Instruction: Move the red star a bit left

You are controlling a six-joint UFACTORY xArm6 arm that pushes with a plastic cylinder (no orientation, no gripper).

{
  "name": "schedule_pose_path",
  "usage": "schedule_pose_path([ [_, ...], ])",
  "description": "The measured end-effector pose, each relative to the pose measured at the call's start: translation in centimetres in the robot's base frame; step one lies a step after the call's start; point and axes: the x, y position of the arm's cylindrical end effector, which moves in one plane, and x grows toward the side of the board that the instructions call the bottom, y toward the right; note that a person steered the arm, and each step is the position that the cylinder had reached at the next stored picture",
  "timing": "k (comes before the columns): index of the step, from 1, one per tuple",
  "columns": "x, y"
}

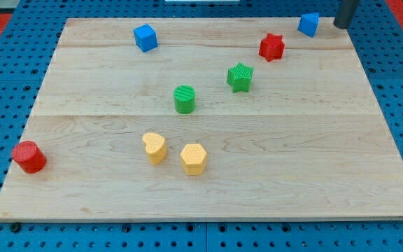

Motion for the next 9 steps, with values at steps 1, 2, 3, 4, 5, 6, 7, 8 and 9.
schedule_pose_path([
  [1, 0.2, -6.3],
  [2, 0.6, -14.2],
  [3, 2.5, -10.3],
  [4, 8.9, -7.0],
  [5, 9.1, -13.9],
  [6, 8.9, -20.8],
  [7, 9.1, -24.3],
  [8, 9.1, -26.5],
  [9, 8.9, -28.3],
])
